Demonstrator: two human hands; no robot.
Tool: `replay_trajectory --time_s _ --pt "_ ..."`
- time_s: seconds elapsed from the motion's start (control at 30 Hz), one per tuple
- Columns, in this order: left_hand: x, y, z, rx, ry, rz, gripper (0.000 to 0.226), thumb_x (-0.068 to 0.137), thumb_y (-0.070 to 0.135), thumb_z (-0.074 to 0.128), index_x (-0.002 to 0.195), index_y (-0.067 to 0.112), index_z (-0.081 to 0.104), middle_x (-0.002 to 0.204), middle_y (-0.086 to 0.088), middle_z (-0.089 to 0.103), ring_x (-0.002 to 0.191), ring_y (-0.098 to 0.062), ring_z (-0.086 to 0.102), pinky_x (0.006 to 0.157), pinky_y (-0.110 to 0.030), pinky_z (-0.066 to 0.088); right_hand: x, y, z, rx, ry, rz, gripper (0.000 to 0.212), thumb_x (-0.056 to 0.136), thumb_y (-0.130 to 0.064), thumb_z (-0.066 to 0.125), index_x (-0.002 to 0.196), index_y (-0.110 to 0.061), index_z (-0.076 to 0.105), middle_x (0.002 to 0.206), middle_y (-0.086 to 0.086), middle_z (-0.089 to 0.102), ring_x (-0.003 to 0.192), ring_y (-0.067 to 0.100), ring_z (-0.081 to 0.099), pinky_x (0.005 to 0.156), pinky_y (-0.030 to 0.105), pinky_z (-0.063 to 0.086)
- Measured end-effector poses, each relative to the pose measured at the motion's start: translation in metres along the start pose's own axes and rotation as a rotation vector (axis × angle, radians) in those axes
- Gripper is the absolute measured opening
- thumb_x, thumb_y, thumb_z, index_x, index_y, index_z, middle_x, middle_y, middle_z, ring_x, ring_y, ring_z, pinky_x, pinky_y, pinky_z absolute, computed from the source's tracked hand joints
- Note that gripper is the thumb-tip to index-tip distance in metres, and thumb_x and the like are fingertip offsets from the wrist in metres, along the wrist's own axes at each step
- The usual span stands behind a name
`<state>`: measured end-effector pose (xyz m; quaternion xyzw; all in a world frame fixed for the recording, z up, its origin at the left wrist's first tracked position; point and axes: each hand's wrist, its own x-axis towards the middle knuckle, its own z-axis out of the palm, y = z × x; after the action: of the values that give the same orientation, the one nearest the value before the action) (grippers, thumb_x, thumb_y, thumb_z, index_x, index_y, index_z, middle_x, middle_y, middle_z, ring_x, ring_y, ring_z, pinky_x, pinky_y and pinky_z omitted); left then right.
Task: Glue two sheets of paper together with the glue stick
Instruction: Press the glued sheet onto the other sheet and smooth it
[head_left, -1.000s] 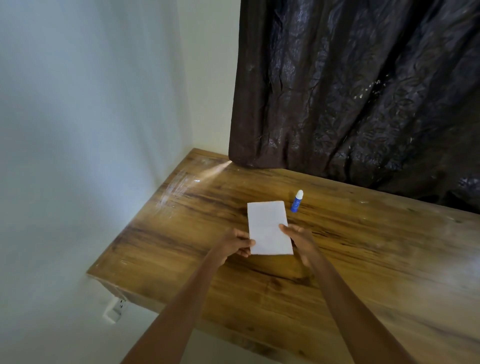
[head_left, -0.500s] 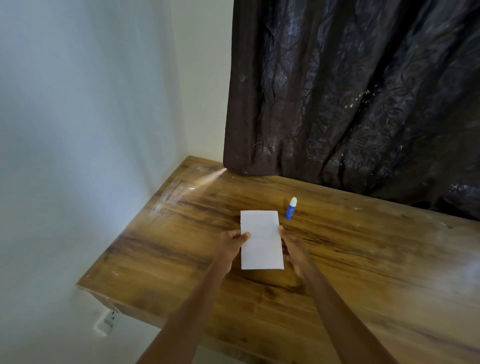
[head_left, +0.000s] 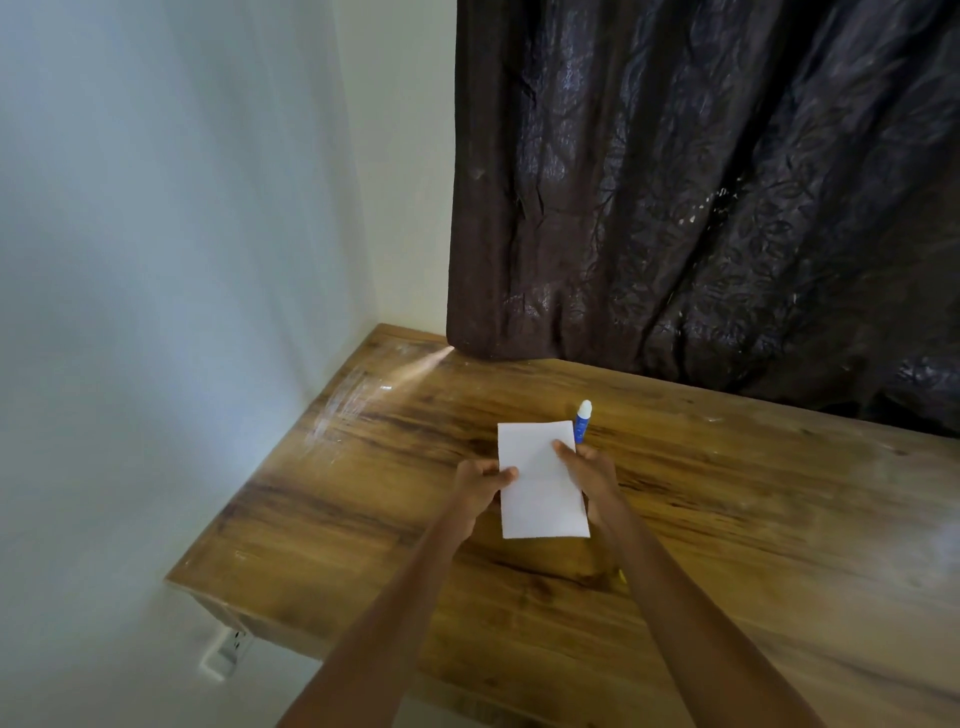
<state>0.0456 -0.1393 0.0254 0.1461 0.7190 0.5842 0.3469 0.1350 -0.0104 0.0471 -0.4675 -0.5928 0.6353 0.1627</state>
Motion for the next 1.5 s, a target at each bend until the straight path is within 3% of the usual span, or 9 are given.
replay_trajectory --time_s 0.13,0.33,0.43,0.6,0.73,0.9,1.17,1.33,1.5 --pt "0.002 0.002 0.005 0.010 -0.013 -0.021 0.035 0.085 0.019 0.067 0.112 -0.002 0.060 0.110 -0.013 0.066 0.098 -0.025 0.065 0.078 -0.034 0.056 0.001 -0.002 -0.002 0.056 0.073 0.047 0.037 0.093 -0.046 0.050 0.107 -0.013 0.057 0.097 0.008 0.063 0.088 0.025 0.059 0.081 0.038 0.047" --pt "0.008 -0.006 0.006 0.052 -0.060 -0.031 0.033 0.086 0.021 0.064 0.112 0.000 0.060 0.113 -0.013 0.066 0.096 -0.022 0.064 0.076 -0.031 0.056 0.004 0.004 -0.005 0.017 0.056 -0.003 0.035 0.090 -0.032 0.061 0.114 -0.007 0.061 0.108 0.012 0.065 0.099 0.029 0.062 0.088 0.041 0.051" --pt "0.011 -0.009 0.008 0.020 -0.009 -0.023 0.041 0.091 0.035 0.056 0.119 0.006 0.056 0.117 -0.010 0.062 0.102 -0.023 0.060 0.081 -0.034 0.052 0.004 0.008 -0.003 0.009 0.057 0.003 0.034 0.090 -0.036 0.060 0.110 -0.009 0.062 0.101 0.008 0.064 0.093 0.024 0.061 0.079 0.035 0.050" --pt "0.019 -0.005 0.018 -0.062 0.163 0.019 0.041 0.086 0.042 0.060 0.108 0.007 0.060 0.104 -0.011 0.061 0.085 -0.018 0.058 0.060 -0.022 0.044 0.000 0.014 0.003 -0.001 0.008 -0.022 0.016 0.089 -0.036 0.061 0.085 -0.021 0.060 0.085 -0.001 0.062 0.074 0.013 0.058 0.058 0.024 0.043" --pt "0.022 -0.007 0.028 -0.172 0.291 0.007 0.035 0.086 0.032 0.064 0.103 0.002 0.062 0.093 -0.006 0.058 0.078 -0.015 0.052 0.057 -0.024 0.043 -0.002 0.015 0.008 0.012 0.027 -0.011 0.020 0.091 -0.038 0.057 0.091 -0.018 0.059 0.094 0.006 0.063 0.084 0.020 0.060 0.071 0.030 0.048" --pt "0.020 -0.013 0.033 -0.164 0.257 0.061 0.022 0.085 0.030 0.065 0.088 0.008 0.064 0.083 -0.002 0.060 0.078 -0.016 0.055 0.064 -0.028 0.045 -0.004 0.016 0.010 0.123 0.103 0.061 0.031 0.095 -0.041 0.048 0.101 -0.011 0.054 0.094 0.010 0.057 0.090 0.024 0.053 0.078 0.034 0.041" --pt "0.019 -0.016 0.029 -0.236 0.229 -0.015 0.036 0.090 0.036 0.056 0.110 0.006 0.057 0.101 -0.004 0.057 0.087 -0.016 0.052 0.073 -0.029 0.042 -0.008 0.023 0.014 0.131 0.133 -0.018 0.022 0.094 -0.034 0.053 0.094 -0.013 0.058 0.094 0.007 0.057 0.088 0.020 0.051 0.078 0.032 0.040" --pt "0.012 -0.017 0.025 -0.356 0.219 -0.087 0.026 0.094 0.041 0.048 0.086 0.017 0.049 0.084 0.001 0.053 0.080 -0.014 0.050 0.074 -0.032 0.043 -0.009 0.027 0.020 0.184 0.213 0.014 0.035 0.097 -0.033 0.046 0.117 -0.006 0.057 0.102 0.004 0.052 0.099 0.020 0.047 0.085 0.031 0.034" --pt "0.008 -0.028 0.007 -0.046 -0.011 0.031 0.023 0.091 0.027 0.057 0.095 0.005 0.062 0.098 -0.010 0.064 0.077 -0.013 0.061 0.064 -0.022 0.049 -0.010 0.027 0.020 0.226 0.271 -0.009 0.036 0.097 -0.031 0.048 0.117 -0.003 0.058 0.106 0.006 0.055 0.100 0.020 0.048 0.084 0.030 0.035"
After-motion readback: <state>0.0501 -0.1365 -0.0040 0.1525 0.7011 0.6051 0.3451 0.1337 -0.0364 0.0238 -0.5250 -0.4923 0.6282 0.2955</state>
